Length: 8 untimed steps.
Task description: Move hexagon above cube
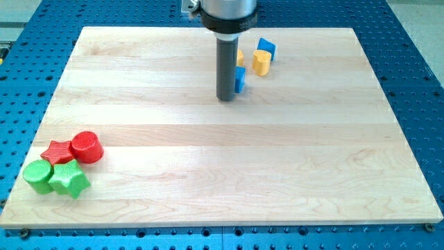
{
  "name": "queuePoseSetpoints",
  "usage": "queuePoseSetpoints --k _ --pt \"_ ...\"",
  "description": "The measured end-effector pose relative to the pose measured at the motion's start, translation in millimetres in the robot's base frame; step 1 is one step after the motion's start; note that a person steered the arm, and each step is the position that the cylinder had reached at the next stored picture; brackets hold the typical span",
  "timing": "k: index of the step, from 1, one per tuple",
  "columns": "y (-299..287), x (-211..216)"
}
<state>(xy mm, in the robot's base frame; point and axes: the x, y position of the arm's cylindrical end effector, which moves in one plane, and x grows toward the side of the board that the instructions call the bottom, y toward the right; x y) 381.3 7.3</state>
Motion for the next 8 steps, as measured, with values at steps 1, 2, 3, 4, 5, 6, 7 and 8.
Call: queuePoseSetpoints --k 1,2,3,4,5,6,7,8 --pt "51 -4" --pt "57 -4" --pt "-91 -4" --pt "-61 -52" --pt "-46 -66" --pt "-32 -66" --pt "-13 -67" --pt "-34 -88"
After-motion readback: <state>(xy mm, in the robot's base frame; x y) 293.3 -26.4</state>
